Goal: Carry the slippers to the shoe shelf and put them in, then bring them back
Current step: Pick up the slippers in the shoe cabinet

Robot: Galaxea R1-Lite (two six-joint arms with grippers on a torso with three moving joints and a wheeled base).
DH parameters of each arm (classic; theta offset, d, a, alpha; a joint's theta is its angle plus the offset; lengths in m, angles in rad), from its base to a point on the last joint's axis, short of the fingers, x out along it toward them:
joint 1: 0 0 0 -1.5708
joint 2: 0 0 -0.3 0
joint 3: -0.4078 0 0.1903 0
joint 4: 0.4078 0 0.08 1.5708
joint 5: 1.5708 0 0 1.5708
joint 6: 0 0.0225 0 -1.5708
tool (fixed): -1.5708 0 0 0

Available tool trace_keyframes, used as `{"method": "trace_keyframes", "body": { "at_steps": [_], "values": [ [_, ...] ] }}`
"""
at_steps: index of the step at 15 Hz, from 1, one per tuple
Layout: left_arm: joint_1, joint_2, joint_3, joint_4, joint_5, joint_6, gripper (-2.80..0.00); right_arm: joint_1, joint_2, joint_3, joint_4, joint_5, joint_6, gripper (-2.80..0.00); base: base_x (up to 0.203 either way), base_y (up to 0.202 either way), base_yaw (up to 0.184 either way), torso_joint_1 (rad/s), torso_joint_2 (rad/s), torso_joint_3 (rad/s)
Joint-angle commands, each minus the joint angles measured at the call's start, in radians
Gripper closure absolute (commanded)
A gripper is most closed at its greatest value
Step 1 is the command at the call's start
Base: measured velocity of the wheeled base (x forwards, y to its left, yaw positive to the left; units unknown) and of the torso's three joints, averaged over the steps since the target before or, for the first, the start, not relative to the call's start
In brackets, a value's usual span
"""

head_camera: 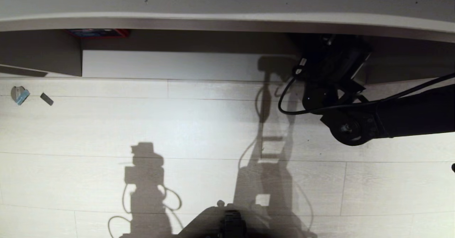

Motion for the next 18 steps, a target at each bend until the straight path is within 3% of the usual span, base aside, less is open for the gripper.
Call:
{"method": "trace_keyframes", "body": {
  "at_steps": [1, 6, 11, 18],
  "values": [
    [0.0, 0.0, 0.0, 0.0, 0.0, 0.0, 0.0, -0.011, 0.019, 0.0, -0.008, -0.001, 0.0, 0.0, 0.0, 0.0, 0.0, 0.0, 0.0, 0.0],
    [0.0, 0.0, 0.0, 0.0, 0.0, -0.003, 0.0, -0.013, 0.022, 0.001, 0.021, -0.001, 0.008, 0.0, 0.0, 0.0, 0.0, 0.0, 0.0, 0.0],
    [0.0, 0.0, 0.0, 0.0, 0.0, -0.005, 0.0, 0.0, 0.02, -0.032, 0.209, 0.0, 0.156, 0.0, 0.0, 0.0, 0.0, 0.0, 0.0, 0.0],
    [0.0, 0.0, 0.0, 0.0, 0.0, -0.006, 0.0, 0.05, 0.087, -0.179, 0.401, 0.0, 0.377, 0.0, 0.0, 0.0, 0.0, 0.0, 0.0, 0.0]
  ]
}}
